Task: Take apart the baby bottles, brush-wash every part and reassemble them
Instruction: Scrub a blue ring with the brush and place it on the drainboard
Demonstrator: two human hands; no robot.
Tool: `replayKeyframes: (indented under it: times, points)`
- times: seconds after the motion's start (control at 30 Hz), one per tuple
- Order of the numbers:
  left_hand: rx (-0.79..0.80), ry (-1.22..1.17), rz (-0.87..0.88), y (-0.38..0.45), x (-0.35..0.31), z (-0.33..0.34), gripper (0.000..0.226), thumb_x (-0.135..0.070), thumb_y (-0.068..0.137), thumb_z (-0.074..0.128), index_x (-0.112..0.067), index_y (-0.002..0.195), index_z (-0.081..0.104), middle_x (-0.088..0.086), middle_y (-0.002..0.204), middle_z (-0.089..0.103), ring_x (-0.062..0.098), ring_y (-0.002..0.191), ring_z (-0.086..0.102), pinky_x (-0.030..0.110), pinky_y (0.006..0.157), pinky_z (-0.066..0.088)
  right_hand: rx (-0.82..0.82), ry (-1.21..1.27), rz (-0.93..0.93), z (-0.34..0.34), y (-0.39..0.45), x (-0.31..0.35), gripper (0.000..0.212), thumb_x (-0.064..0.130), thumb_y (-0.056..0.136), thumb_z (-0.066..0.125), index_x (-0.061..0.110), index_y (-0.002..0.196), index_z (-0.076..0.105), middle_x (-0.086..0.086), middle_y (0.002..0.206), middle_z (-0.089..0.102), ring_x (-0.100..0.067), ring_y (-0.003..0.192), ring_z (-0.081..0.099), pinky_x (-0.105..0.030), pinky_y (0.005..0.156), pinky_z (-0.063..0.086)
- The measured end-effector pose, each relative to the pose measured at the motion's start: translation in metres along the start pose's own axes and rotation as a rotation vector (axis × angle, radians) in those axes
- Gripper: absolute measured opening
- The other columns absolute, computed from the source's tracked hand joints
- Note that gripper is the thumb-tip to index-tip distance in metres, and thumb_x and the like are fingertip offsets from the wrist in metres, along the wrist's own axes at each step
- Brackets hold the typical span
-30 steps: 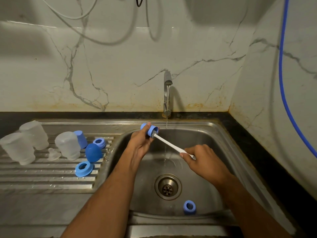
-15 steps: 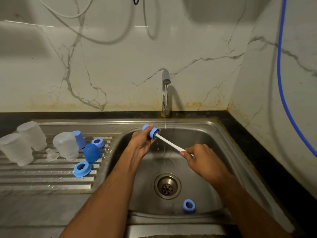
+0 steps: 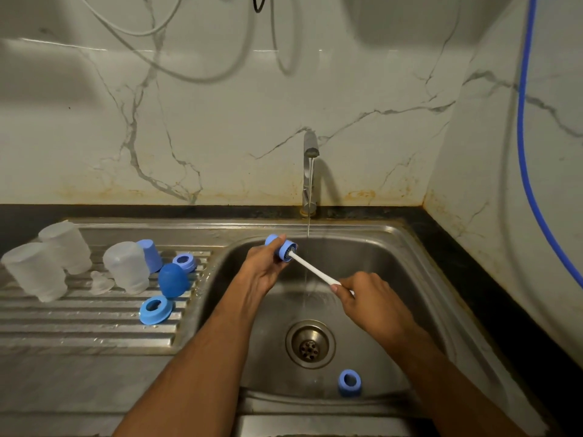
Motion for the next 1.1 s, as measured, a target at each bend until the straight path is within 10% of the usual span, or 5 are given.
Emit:
replayKeyframes:
  times: [0.23, 0.9, 1.1]
  points:
    - [0.104, -0.194, 0.007, -0.006, -0.022, 0.007, 0.05, -0.014, 0.083, 0.075, 0.006, 0.125, 0.056, 0.029, 0.125, 0.061, 0.035, 0.111, 0.069, 0.045, 0.086, 0.061, -0.073, 0.127, -0.116, -0.017, -0.001, 0.005, 0.025, 0.044, 0.102, 0.055, 0.028, 0.097, 0.073, 0.004, 0.065, 0.063, -0.012, 0.06, 0.064, -0.036, 0.059, 0.058]
    - [0.068, -0.13, 0.003, -0.004, -0.014, -0.001, 0.048, -0.012, 0.086, 0.074, 0.006, 0.127, 0.055, 0.029, 0.127, 0.061, 0.033, 0.104, 0.071, 0.043, 0.081, 0.063, 0.004, 0.17, 0.002, -0.002, -0.002, 0.003, 0.029, 0.042, 0.102, 0.056, 0.019, 0.098, 0.074, 0.009, 0.065, 0.059, -0.005, 0.058, 0.058, -0.014, 0.051, 0.04]
    - [0.061, -0.099, -0.035, -0.005, -0.007, 0.002, 0.043, -0.012, 0.09, 0.071, 0.006, 0.126, 0.056, 0.029, 0.122, 0.064, 0.032, 0.103, 0.072, 0.047, 0.091, 0.059, -0.058, 0.152, -0.029, -0.014, 0.002, -0.001, 0.028, 0.046, 0.102, 0.056, 0.027, 0.096, 0.075, 0.003, 0.066, 0.066, -0.012, 0.061, 0.064, -0.033, 0.061, 0.058]
Point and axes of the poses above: each hand's wrist, its own y-axis towards the middle knuckle, its own z-axis out of the palm, x = y × z, the point moved 7 cm from there along y, towards the middle knuckle
